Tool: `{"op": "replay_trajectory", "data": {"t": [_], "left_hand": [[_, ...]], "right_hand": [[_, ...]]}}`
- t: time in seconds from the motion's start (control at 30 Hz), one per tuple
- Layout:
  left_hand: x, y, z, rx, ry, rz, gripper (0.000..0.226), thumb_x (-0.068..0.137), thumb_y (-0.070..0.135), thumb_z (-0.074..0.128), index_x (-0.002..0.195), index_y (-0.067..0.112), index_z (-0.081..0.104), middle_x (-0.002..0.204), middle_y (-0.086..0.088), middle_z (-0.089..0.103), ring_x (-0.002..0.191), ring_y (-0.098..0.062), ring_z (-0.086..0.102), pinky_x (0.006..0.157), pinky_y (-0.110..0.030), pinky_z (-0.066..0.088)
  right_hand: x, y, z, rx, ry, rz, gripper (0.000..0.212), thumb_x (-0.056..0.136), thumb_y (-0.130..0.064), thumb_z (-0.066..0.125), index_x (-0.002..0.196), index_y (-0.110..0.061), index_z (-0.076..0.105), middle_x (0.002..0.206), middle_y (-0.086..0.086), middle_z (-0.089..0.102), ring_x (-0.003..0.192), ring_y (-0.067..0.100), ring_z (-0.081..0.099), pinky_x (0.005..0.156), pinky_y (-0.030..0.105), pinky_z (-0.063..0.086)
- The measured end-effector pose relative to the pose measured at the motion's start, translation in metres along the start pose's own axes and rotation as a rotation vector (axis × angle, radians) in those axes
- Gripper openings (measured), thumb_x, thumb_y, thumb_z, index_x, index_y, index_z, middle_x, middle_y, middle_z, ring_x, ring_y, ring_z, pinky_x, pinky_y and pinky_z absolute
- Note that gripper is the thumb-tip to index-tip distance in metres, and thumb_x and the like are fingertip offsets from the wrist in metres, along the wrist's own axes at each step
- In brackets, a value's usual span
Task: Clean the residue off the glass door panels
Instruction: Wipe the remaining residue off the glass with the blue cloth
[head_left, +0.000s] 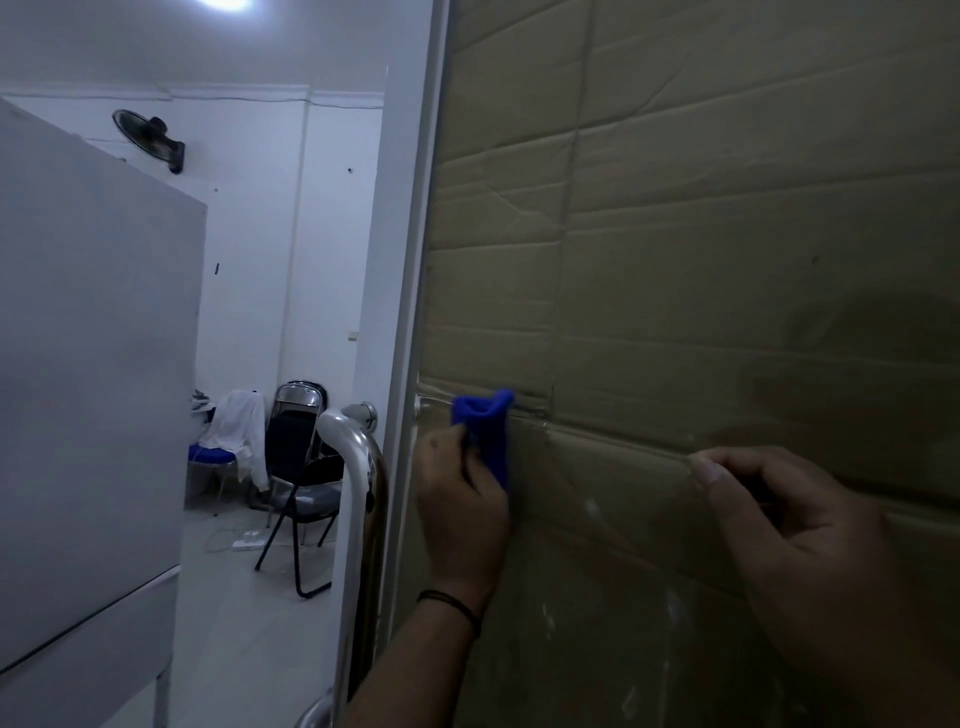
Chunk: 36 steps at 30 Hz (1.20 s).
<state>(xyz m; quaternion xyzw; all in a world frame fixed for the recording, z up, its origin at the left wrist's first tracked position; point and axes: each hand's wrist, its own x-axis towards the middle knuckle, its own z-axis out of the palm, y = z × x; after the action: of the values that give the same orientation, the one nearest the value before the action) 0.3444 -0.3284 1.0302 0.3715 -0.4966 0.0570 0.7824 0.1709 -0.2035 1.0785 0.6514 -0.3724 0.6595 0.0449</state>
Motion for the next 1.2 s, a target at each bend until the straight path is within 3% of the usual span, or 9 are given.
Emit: {"op": "replay_trajectory", "data": {"t": [0.1,0.27,0.4,0.6,0.73,0.83,0.97,1.07,1.2], "left_hand": [[0.013,-0.013,0.001,0.094,0.106,-0.096,0.016,0.089,-0.008,0.050,0.097,0.000,0.061,0.096,-0.014,0.054,0.082,-0.006,0.041,0.076,-0.005,0.033],[0.020,-0.032,0.007,0.162,0.045,-0.209,0.023,0.092,-0.004,0.047,0.109,-0.005,0.062,0.104,-0.022,0.055,0.094,-0.027,0.053,0.081,-0.019,0.036],[0.001,-0.012,0.016,0.098,-0.022,-0.089,0.021,0.088,-0.005,0.052,0.105,-0.001,0.064,0.095,-0.013,0.056,0.080,-0.017,0.053,0.069,-0.020,0.040],[-0.055,0.042,0.028,-0.127,-0.280,0.158,0.018,0.089,0.008,0.053,0.102,0.014,0.062,0.090,0.011,0.051,0.079,0.002,0.053,0.067,-0.009,0.044],[-0.030,0.035,0.014,-0.115,-0.185,0.094,0.018,0.088,0.000,0.054,0.099,0.012,0.063,0.090,0.001,0.057,0.078,-0.004,0.053,0.066,-0.014,0.044],[0.011,0.020,0.006,0.016,-0.075,0.040,0.014,0.088,-0.003,0.054,0.095,0.004,0.064,0.088,-0.010,0.057,0.077,-0.016,0.052,0.069,-0.022,0.041],[0.024,0.018,0.014,0.101,-0.161,0.041,0.016,0.091,0.002,0.054,0.102,0.002,0.065,0.088,-0.007,0.053,0.077,-0.017,0.050,0.069,-0.026,0.040],[-0.006,0.041,0.027,0.010,-0.201,0.107,0.018,0.089,-0.001,0.055,0.104,0.002,0.064,0.090,-0.010,0.056,0.076,-0.015,0.051,0.068,-0.028,0.046],[-0.052,0.084,0.042,-0.132,-0.284,0.200,0.022,0.085,0.006,0.054,0.104,0.007,0.066,0.087,-0.004,0.053,0.072,-0.004,0.046,0.064,-0.011,0.040]], "right_hand": [[-0.004,0.001,0.001,0.003,0.002,-0.013,0.021,0.072,-0.046,0.054,0.072,-0.030,0.067,0.079,-0.008,0.065,0.070,0.015,0.060,0.060,0.027,0.047],[-0.003,0.006,-0.017,-0.063,-0.005,-0.054,0.012,0.081,-0.040,0.068,0.073,-0.031,0.066,0.081,-0.013,0.065,0.072,0.008,0.060,0.060,0.022,0.046],[0.002,0.007,-0.032,-0.070,0.011,-0.031,0.015,0.075,-0.039,0.054,0.073,-0.030,0.066,0.085,-0.013,0.064,0.077,0.008,0.060,0.059,0.017,0.045],[0.009,0.003,-0.042,-0.122,0.035,-0.058,0.013,0.084,-0.023,0.062,0.074,-0.030,0.066,0.082,-0.011,0.065,0.077,0.005,0.060,0.058,0.012,0.044],[0.013,0.000,-0.047,-0.142,0.053,-0.069,0.013,0.085,-0.022,0.062,0.075,-0.028,0.067,0.075,-0.009,0.065,0.076,0.009,0.060,0.055,0.016,0.044],[0.016,0.001,-0.058,-0.171,0.085,-0.059,0.014,0.086,-0.020,0.062,0.075,-0.025,0.067,0.075,-0.006,0.064,0.071,0.015,0.059,0.058,0.032,0.049],[0.016,-0.002,-0.079,-0.248,0.120,-0.059,0.017,0.087,-0.019,0.061,0.073,-0.028,0.064,0.074,-0.008,0.063,0.071,0.005,0.058,0.055,0.016,0.043],[0.016,-0.002,-0.094,-0.271,0.147,-0.041,0.013,0.088,-0.022,0.061,0.077,-0.027,0.065,0.076,-0.010,0.063,0.074,0.001,0.057,0.057,0.024,0.046],[0.016,0.000,-0.107,-0.330,0.162,-0.029,0.010,0.088,-0.020,0.060,0.083,-0.020,0.069,0.080,-0.003,0.065,0.074,0.010,0.060,0.068,0.029,0.048]]}}
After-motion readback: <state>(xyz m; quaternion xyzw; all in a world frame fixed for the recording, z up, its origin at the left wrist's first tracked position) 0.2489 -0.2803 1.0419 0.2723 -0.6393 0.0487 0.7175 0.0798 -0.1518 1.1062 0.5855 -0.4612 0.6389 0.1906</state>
